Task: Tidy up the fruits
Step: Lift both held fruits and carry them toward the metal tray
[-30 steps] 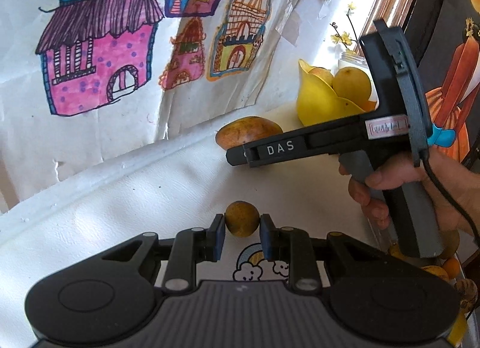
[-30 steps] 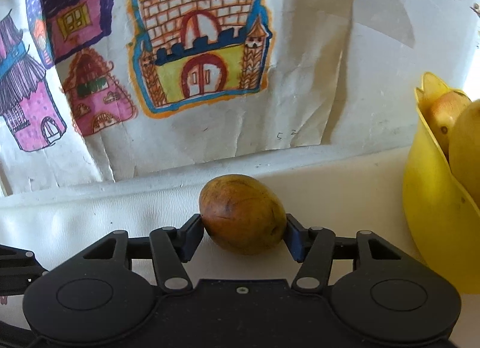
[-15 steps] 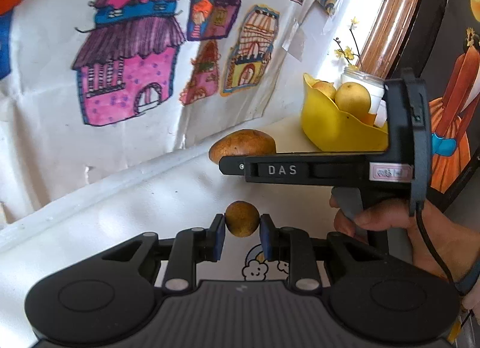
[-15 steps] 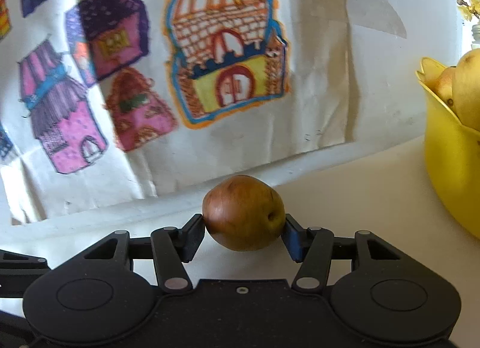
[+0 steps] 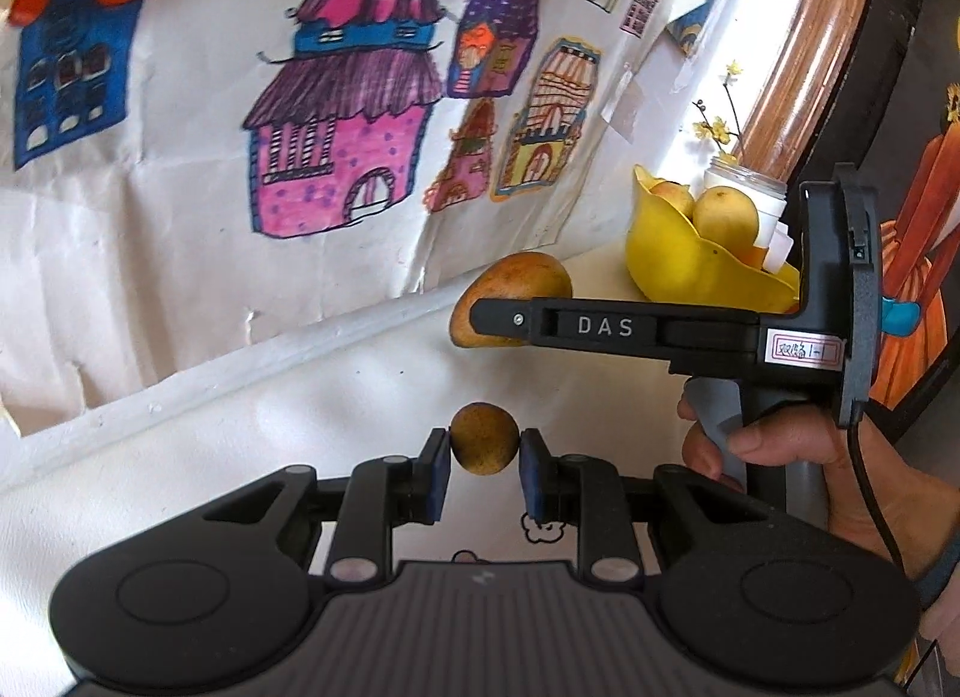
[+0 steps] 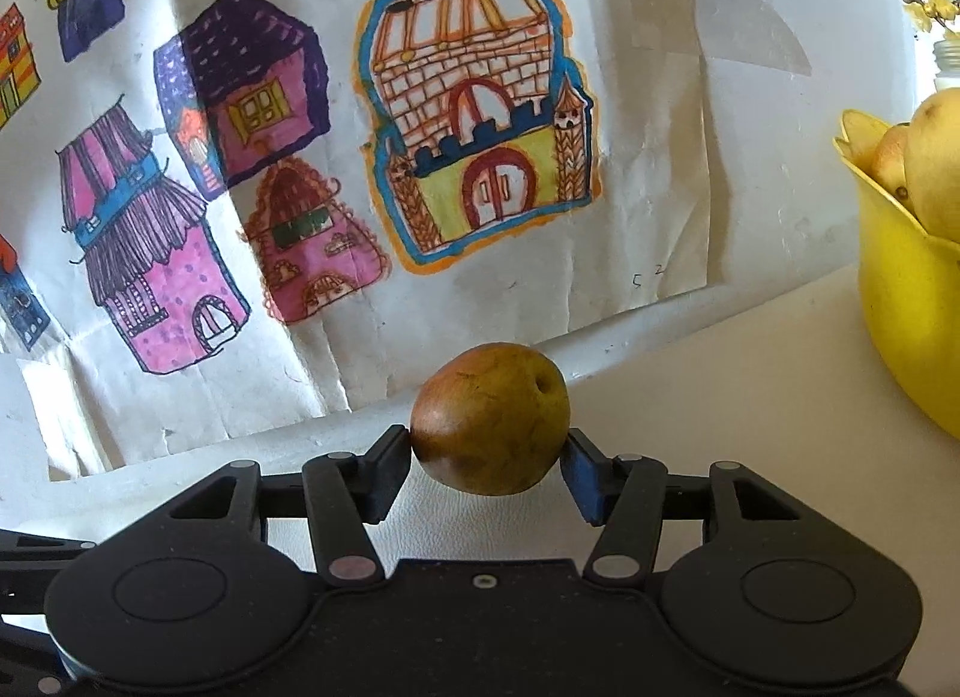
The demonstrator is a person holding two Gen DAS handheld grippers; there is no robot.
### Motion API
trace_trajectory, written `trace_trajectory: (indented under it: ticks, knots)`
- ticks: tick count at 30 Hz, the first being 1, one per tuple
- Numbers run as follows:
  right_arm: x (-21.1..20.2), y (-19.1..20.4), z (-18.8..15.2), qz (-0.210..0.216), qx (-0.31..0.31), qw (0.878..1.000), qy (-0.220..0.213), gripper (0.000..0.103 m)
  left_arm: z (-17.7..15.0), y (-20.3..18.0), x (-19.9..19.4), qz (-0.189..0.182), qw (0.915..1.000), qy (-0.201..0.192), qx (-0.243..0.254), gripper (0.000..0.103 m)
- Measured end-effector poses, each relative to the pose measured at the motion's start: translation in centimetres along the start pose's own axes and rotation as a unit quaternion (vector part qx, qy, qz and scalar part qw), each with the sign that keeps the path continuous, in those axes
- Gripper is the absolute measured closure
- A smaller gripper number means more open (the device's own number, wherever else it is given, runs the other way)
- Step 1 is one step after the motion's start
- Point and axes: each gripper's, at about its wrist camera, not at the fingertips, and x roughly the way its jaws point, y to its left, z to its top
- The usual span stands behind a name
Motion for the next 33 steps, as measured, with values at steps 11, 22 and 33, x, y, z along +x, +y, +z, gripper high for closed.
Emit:
trace_trajectory:
  ticks: [11,22,33]
  knots:
    - [1.2,-1.8,-0.1,0.002,0.020,1.000,-0.003,0.041,-0.4,1.1,1.7,-0.001,0.9999,0.013,-0.009,0.076]
    - [2.2,-2.3,0.8,0.002,0.036,0.999,-0.015,0.040,-0.2,1.2,2.0,0.002,0.9998,0.014,-0.013,0.076]
    - [1.7,-1.0,1.0,0.030,0.039,0.999,-0.018,0.043,-0.2,1.4,1.1,0.007,0.9998,0.005,-0.016,0.076]
